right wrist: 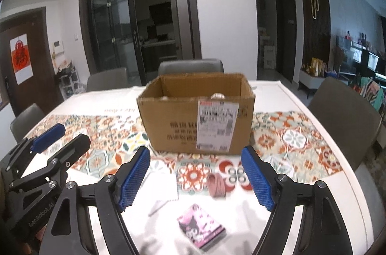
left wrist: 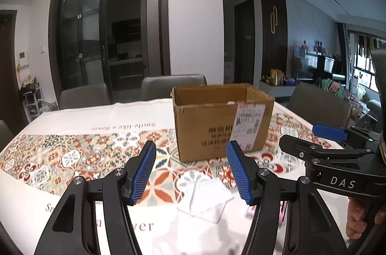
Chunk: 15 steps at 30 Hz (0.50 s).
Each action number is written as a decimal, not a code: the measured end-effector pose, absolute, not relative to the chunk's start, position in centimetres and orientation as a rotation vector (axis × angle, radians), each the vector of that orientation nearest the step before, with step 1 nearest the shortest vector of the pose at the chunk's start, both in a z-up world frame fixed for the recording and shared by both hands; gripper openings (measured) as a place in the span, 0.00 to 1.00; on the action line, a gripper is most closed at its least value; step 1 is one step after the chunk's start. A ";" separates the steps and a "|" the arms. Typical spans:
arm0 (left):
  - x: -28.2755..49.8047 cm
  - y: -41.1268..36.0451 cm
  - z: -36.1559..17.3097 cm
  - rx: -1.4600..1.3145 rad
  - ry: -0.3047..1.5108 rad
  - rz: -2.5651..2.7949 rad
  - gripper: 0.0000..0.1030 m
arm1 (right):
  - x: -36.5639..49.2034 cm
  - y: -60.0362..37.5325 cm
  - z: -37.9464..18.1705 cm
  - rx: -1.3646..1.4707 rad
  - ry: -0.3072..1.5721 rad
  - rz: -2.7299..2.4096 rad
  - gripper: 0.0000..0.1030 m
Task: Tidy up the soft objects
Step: 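Move left tool to the white cloth while right tool approaches the Kuromi tissue pack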
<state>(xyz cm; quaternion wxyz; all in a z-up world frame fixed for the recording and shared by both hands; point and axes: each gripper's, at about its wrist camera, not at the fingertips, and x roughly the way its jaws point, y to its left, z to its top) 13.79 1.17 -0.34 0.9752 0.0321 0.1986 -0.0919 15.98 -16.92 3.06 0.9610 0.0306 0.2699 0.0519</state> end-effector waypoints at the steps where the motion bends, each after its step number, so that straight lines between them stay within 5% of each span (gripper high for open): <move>1: 13.6 1.2 -0.7 0.068 0.408 -0.187 0.58 | 15.8 -16.9 2.7 0.060 0.560 0.107 0.77; 15: 13.2 1.2 -4.1 0.086 0.507 -0.198 0.58 | 15.1 -15.9 -1.8 0.056 0.723 0.148 0.77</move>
